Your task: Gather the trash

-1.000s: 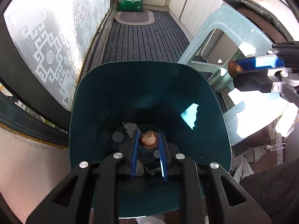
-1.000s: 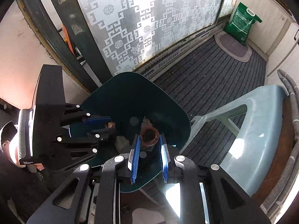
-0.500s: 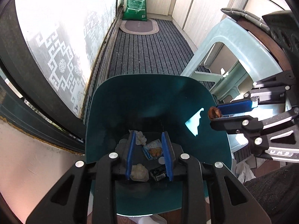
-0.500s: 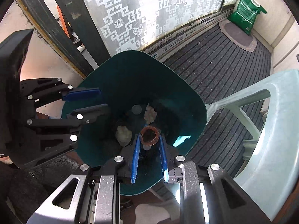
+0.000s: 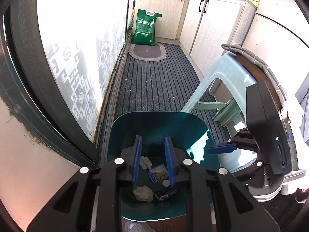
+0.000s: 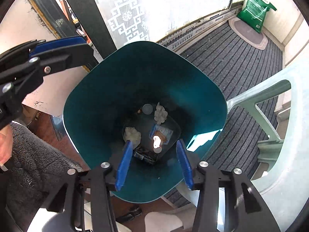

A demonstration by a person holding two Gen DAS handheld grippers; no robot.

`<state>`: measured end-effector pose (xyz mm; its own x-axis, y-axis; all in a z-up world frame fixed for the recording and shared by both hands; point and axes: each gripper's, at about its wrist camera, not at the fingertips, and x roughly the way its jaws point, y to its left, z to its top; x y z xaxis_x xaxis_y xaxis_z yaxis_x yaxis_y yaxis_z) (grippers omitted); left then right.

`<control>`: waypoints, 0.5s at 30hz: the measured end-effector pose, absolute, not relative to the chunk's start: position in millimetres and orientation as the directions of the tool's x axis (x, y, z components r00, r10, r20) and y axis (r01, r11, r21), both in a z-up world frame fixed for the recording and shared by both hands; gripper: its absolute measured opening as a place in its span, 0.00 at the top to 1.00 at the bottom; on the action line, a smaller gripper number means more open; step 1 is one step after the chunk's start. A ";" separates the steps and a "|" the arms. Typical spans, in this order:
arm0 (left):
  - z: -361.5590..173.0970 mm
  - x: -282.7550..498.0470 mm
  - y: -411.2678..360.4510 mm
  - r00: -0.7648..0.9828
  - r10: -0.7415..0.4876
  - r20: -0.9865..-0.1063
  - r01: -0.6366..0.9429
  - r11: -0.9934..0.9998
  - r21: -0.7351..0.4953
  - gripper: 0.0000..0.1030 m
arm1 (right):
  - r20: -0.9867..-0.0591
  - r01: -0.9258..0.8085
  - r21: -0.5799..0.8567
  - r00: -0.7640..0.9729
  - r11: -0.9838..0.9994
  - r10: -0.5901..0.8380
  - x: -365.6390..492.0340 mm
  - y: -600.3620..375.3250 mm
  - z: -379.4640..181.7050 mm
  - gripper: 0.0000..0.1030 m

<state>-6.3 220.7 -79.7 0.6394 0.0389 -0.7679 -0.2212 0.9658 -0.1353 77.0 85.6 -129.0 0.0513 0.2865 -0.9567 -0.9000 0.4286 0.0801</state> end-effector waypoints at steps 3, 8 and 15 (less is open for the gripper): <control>-67.0 -13.9 218.4 0.661 0.053 -0.749 -0.221 0.967 -0.126 0.72 | -0.937 -0.902 0.038 0.118 0.431 0.330 66.0 81.0 -116.7 0.53; -44.3 -31.0 211.8 0.729 0.068 -0.681 -0.203 0.972 -0.121 0.67 | -0.879 -0.884 0.022 0.206 0.467 0.430 50.4 61.9 -81.3 0.59; -29.3 -54.9 193.3 0.782 0.082 -0.618 -0.182 0.978 -0.101 0.60 | -0.807 -0.864 0.031 0.275 0.503 0.523 40.9 20.9 -40.4 0.67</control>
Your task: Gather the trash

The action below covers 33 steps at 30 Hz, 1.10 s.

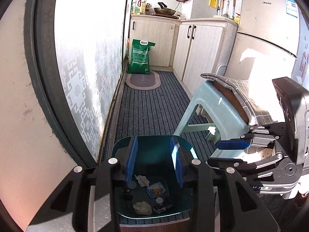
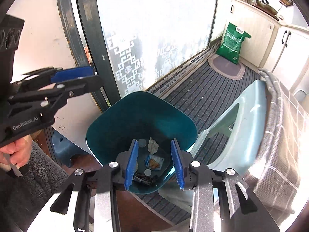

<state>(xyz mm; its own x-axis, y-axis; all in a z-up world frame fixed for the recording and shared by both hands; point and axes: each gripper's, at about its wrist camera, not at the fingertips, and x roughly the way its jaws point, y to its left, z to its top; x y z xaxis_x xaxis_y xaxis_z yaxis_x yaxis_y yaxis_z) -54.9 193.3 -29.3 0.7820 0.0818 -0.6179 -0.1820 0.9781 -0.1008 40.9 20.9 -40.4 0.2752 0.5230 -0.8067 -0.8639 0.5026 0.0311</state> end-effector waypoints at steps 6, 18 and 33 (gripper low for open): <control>-27.1 -71.0 166.0 0.793 0.107 -0.600 -0.172 0.984 -0.051 0.49 | -0.752 -0.829 0.083 0.312 0.553 0.581 37.8 -22.1 -18.3 0.67; -19.5 -108.2 122.5 0.821 0.147 -0.551 -0.191 0.981 -0.022 0.05 | -0.686 -0.700 0.043 0.498 0.713 0.530 -0.6 -125.1 9.8 0.18; -10.5 -136.9 102.9 0.828 0.195 -0.525 -0.219 0.976 0.016 0.03 | -0.630 -0.594 0.000 0.625 0.805 0.461 -41.8 -207.0 37.6 0.03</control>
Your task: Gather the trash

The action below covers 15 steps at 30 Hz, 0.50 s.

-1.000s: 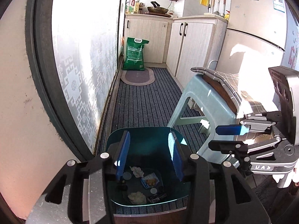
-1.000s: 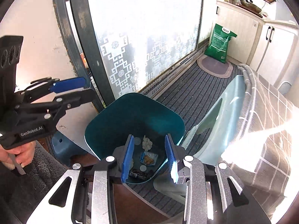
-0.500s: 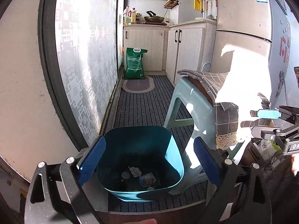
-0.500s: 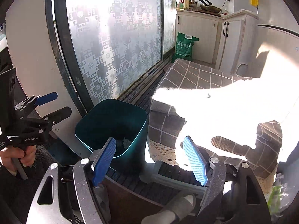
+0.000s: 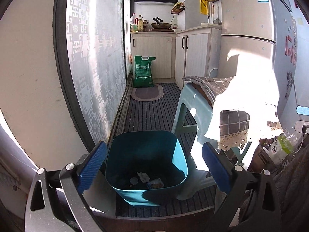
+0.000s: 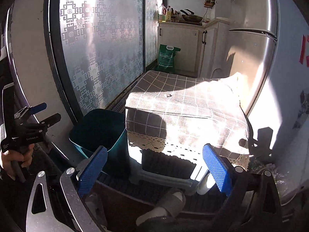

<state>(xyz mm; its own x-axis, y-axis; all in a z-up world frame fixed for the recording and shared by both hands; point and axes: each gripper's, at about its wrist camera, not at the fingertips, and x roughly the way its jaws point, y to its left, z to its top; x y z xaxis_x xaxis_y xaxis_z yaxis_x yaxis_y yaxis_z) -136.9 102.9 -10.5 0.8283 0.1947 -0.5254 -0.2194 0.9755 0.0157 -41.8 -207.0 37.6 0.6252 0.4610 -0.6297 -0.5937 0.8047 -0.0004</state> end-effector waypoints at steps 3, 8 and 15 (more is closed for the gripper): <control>-10.5 -138.6 102.8 0.828 0.188 -0.528 -0.217 0.976 0.007 0.03 | -0.631 -0.593 0.003 0.623 0.805 0.462 -38.7 -207.7 37.5 0.03; -11.8 -138.3 103.4 0.823 0.190 -0.535 -0.219 0.976 0.009 0.03 | -0.627 -0.592 0.012 0.623 0.806 0.467 -38.4 -207.8 37.1 0.03; -13.0 -138.5 103.3 0.823 0.184 -0.538 -0.220 0.975 -0.003 0.03 | -0.626 -0.597 0.003 0.624 0.802 0.467 -39.8 -204.1 37.3 0.03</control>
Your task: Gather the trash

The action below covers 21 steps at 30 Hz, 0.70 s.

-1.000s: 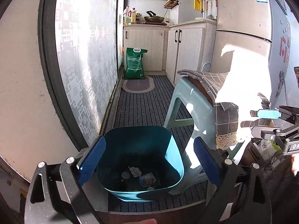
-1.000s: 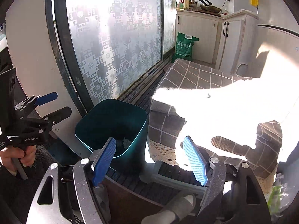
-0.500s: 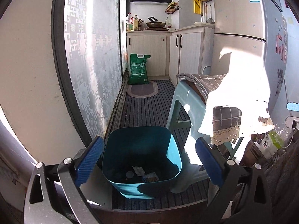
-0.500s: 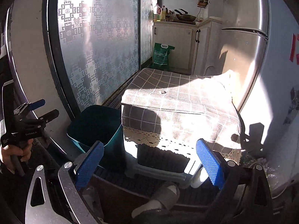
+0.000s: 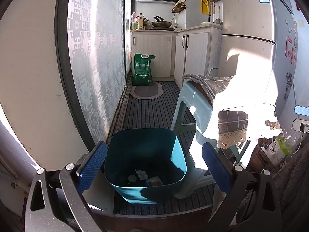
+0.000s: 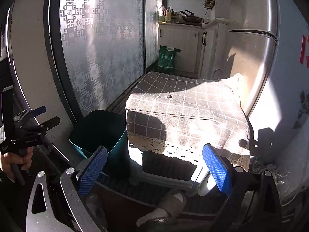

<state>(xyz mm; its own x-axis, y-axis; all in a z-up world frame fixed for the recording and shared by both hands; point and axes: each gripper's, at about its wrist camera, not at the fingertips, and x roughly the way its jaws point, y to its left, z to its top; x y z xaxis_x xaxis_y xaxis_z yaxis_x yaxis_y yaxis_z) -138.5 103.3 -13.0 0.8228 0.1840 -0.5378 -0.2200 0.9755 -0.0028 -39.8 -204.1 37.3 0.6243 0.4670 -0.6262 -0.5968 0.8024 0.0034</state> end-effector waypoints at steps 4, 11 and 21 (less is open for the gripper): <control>-14.2 -137.2 105.6 0.815 0.190 -0.547 -0.233 0.973 -0.008 0.03 | -0.627 -0.596 0.003 0.624 0.803 0.466 -39.7 -204.6 37.3 0.03; -16.4 -135.7 103.4 0.813 0.188 -0.551 -0.231 0.973 -0.010 0.03 | -0.629 -0.595 0.002 0.624 0.804 0.463 -39.6 -203.2 36.9 0.03; -16.7 -135.9 103.3 0.817 0.174 -0.549 -0.222 0.975 -0.020 0.03 | -0.630 -0.595 0.001 0.624 0.804 0.463 -40.0 -202.4 37.1 0.03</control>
